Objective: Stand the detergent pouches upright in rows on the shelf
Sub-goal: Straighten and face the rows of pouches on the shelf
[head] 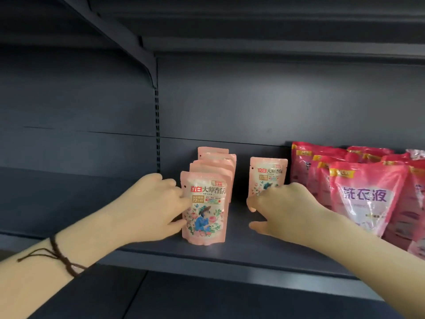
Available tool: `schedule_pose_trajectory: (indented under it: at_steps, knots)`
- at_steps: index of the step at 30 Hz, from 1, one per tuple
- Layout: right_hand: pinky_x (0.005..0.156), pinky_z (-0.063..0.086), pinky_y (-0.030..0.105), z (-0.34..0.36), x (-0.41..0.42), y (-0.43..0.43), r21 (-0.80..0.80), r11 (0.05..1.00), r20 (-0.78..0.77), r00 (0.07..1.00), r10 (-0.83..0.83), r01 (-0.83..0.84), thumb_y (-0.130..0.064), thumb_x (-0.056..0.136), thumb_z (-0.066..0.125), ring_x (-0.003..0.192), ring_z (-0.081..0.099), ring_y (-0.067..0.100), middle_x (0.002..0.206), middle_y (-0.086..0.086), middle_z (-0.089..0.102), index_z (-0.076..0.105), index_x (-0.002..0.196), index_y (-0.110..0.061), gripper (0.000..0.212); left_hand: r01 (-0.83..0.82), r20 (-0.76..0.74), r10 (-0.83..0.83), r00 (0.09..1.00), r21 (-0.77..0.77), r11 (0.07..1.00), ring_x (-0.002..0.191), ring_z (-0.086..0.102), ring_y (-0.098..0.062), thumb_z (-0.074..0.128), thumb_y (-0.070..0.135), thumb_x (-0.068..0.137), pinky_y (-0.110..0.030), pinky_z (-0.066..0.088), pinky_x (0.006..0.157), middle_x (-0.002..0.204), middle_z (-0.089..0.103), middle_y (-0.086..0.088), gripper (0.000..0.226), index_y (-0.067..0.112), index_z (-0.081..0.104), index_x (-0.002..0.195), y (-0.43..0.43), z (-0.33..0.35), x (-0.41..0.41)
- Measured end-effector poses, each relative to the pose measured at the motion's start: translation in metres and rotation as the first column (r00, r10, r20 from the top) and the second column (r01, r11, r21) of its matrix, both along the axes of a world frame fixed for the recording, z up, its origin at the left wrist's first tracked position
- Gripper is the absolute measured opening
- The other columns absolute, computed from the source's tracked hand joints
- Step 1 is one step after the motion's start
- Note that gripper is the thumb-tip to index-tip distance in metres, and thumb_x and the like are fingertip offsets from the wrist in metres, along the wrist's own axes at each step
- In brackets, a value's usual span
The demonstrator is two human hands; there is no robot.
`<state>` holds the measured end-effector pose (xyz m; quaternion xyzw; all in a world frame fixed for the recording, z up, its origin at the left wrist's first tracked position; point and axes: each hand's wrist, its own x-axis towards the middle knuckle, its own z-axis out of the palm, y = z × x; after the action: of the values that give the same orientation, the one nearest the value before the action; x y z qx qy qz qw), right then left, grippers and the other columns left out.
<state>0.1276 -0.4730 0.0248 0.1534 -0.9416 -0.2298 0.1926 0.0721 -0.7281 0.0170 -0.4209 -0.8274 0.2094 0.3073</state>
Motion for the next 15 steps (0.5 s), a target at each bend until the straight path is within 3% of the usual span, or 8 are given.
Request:
schedule_pose_trajectory:
  at_steps: [5,7,9,12,15]
  knots:
    - [0.047,0.027,0.023,0.000,-0.032,-0.003,-0.171,0.984,-0.113,0.993,0.028,-0.047,-0.057,0.091,0.041,0.064,0.046,0.017,0.082,-0.009,0.057,0.054,0.103,-0.029,0.034,-0.093,0.015,0.092,0.996,0.265,0.960,0.087,0.056,-0.008,0.022,0.058,0.090,-0.028,0.044,0.071,0.092,0.063,0.013,0.048,0.033,0.057,0.112,-0.011,0.002,-0.028]
    - [0.043,0.024,0.020,-0.003,-0.046,-0.003,-0.297,0.952,-0.185,0.982,0.025,-0.080,-0.058,0.090,0.043,0.060,0.047,0.013,0.076,-0.011,0.056,0.054,0.104,-0.029,0.033,-0.138,0.118,0.095,0.988,0.437,0.889,0.097,0.056,-0.004,0.021,0.060,0.087,-0.025,0.046,0.078,0.106,0.063,0.017,0.052,0.036,0.055,0.118,-0.009,0.000,-0.037]
    - [0.044,0.034,0.020,-0.009,-0.057,-0.004,-0.450,0.882,-0.224,0.974,0.039,-0.139,-0.057,0.088,0.047,0.064,0.054,0.010,0.080,-0.012,0.057,0.053,0.102,-0.030,0.031,-0.161,0.209,0.040,0.977,0.605,0.780,0.104,0.055,-0.003,0.031,0.058,0.088,-0.025,0.046,0.082,0.117,0.058,0.020,0.047,0.035,0.054,0.122,-0.004,-0.009,-0.048]
    - [0.061,0.050,0.023,-0.023,-0.069,-0.008,-0.752,0.628,-0.177,0.979,0.102,-0.201,-0.051,0.086,0.057,0.082,0.059,0.005,0.094,-0.015,0.058,0.055,0.095,-0.031,0.023,-0.207,0.362,-0.169,0.917,0.791,0.576,0.108,0.049,0.005,0.045,0.050,0.089,-0.021,0.044,0.085,0.120,0.047,0.029,0.037,0.037,0.052,0.123,0.006,-0.025,-0.062]
    - [0.064,0.046,0.011,-0.038,-0.077,-0.017,-0.901,0.355,-0.216,0.967,0.135,-0.251,-0.039,0.085,0.064,0.091,0.058,-0.001,0.099,-0.016,0.059,0.060,0.090,-0.029,0.013,-0.241,0.365,-0.433,0.824,0.918,0.315,0.109,0.049,0.012,0.054,0.037,0.090,-0.009,0.041,0.084,0.117,0.053,0.030,0.020,0.040,0.058,0.109,0.016,-0.040,-0.071]
